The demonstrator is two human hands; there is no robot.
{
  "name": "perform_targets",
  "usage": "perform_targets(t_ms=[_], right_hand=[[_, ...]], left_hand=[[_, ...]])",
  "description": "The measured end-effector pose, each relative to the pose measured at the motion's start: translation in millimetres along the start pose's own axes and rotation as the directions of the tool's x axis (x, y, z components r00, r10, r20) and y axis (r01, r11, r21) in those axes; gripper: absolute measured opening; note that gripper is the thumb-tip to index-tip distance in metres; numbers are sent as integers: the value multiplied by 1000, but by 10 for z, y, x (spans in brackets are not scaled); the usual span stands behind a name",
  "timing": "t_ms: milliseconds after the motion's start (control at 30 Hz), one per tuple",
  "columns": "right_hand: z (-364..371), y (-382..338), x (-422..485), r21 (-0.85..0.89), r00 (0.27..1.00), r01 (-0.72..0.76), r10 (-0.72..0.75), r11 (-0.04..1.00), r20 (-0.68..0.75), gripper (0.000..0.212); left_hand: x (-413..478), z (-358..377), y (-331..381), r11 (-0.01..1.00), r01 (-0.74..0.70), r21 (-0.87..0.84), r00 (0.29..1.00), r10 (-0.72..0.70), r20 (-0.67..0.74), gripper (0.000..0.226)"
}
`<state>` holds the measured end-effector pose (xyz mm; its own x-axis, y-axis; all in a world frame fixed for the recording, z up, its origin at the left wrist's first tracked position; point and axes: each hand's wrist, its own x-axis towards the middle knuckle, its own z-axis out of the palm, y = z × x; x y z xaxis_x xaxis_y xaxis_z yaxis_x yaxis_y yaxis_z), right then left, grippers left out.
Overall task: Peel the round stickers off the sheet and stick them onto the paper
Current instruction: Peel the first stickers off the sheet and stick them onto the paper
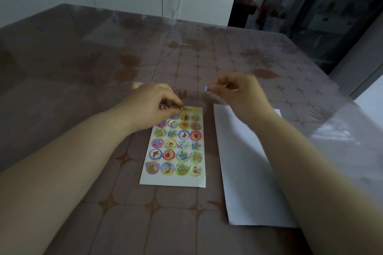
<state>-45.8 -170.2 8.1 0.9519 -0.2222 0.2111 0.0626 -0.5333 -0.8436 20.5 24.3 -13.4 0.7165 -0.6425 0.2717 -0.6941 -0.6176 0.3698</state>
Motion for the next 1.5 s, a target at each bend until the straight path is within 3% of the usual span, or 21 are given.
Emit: perform_targets(t_ms=[100,233,533,633,767,1033,1167,1500], right_hand=[[-300,-17,4,-218,988,-119,137,969,67,12],[-349,61,-38,-334,938,-238,305,912,164,9],[-270,101,-29,-351,936,-226,303,909,180,17],[-253,116,-10,-351,935,-265,329,898,135,12],[-259,131,44,-323,925,-309,362,895,119,33],[-289,151,2,-288,913,-319,374,903,162,12],[-257,168,-11,-272,921,-316,363,909,141,14],[-214,159,-34,-274,938,-282,324,920,122,6]], left_hand=[[7,17,13,998,-40,44,999,41,-15,37],[8,32,72,989,-97,108,993,104,-53,36],[-42,94,297,953,-277,121,958,283,-36,49],[-44,97,301,957,-260,132,964,264,-14,53],[-39,114,284,961,-239,139,969,245,-35,54],[-51,61,234,977,-134,165,979,157,-133,44],[-42,-3,193,987,-58,152,987,80,-142,45],[-35,1,143,990,-51,130,990,67,-127,38]])
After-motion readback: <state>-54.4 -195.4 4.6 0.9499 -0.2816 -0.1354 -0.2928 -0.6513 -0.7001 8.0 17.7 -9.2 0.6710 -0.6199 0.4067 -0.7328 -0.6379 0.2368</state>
